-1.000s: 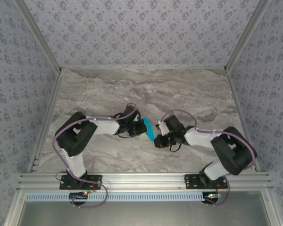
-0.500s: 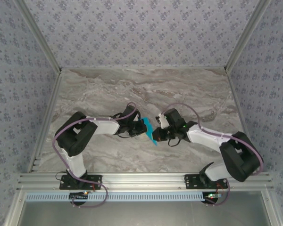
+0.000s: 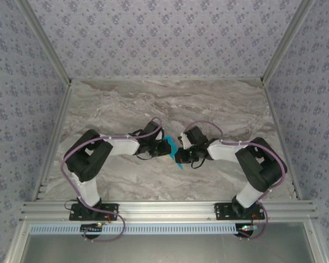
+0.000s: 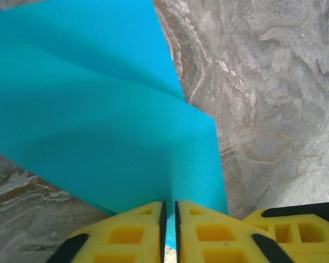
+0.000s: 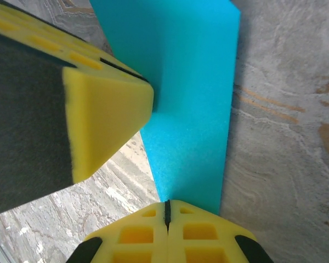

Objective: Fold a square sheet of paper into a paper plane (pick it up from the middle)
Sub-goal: Fold the wing for the fifth time at the center of the table.

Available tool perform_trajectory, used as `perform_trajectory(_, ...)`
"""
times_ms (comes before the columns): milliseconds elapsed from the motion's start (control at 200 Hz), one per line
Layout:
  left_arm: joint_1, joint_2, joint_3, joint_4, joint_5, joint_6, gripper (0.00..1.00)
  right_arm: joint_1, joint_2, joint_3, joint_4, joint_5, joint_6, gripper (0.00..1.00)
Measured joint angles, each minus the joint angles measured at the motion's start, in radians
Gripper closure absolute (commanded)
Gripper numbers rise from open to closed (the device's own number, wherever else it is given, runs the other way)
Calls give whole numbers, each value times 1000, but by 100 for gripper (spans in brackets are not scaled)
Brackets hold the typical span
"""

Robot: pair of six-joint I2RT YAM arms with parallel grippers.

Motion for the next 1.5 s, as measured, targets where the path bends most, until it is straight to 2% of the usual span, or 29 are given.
perform_trajectory(140,19,-7,10,-15,-2,85,74,-3,3,0,0,-5,-6,100)
perform_trajectory(390,40,-7,11,-8,5,161,73,-10,10,2,2,-19,-12,100)
perform_trajectory(665,66,7,11,10,-1,175,76,-10,16,6,-3,-27,-20,100)
perform_trajectory(979,109,28,11,29,50,176,80,-14,19,5,-2,-27,-29,100)
perform_trajectory(1309,253,33,26,31,-6,175,81,-19,19,-6,13,-37,-34,100)
perform_trajectory(1504,275,30,31,31,-23,175,81,-19,19,-8,17,-41,-34,100)
